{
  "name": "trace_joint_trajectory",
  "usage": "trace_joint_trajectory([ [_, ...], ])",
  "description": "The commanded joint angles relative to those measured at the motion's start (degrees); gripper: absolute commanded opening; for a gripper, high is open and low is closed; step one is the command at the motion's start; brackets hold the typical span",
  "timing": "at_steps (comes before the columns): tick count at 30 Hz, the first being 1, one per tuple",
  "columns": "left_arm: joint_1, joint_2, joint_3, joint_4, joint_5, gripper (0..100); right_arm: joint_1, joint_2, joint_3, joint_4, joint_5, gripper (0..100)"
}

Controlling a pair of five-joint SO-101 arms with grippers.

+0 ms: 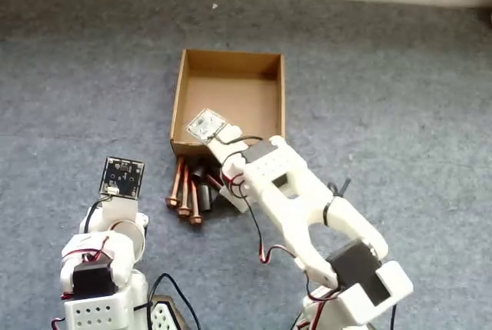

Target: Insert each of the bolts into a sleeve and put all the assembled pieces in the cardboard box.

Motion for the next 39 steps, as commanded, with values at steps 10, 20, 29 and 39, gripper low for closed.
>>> trace_joint_trajectory([
  [10, -0.5, -0.2, -1.1, -1.5, -0.8, 1, 1.5, 2.8, -1.2, -5.1, 0.7, 14.8],
  [20, -0.2, -0.2, -0.4, -1.5, -0.8, 1, 1.5, 2.7, -0.9, -4.6, 0.8, 0.2],
  [29, -0.4, -0.2, -0.3, -1.5, -0.8, 1, 1.7, -8.7, -3.8, 7.9, 0.4, 0.5],
  [39, -0.5, -0.2, -0.9, -3.4, -1.0, 1, 8.0, -31.4, 2.2, 18.1, -1.8, 0.5],
])
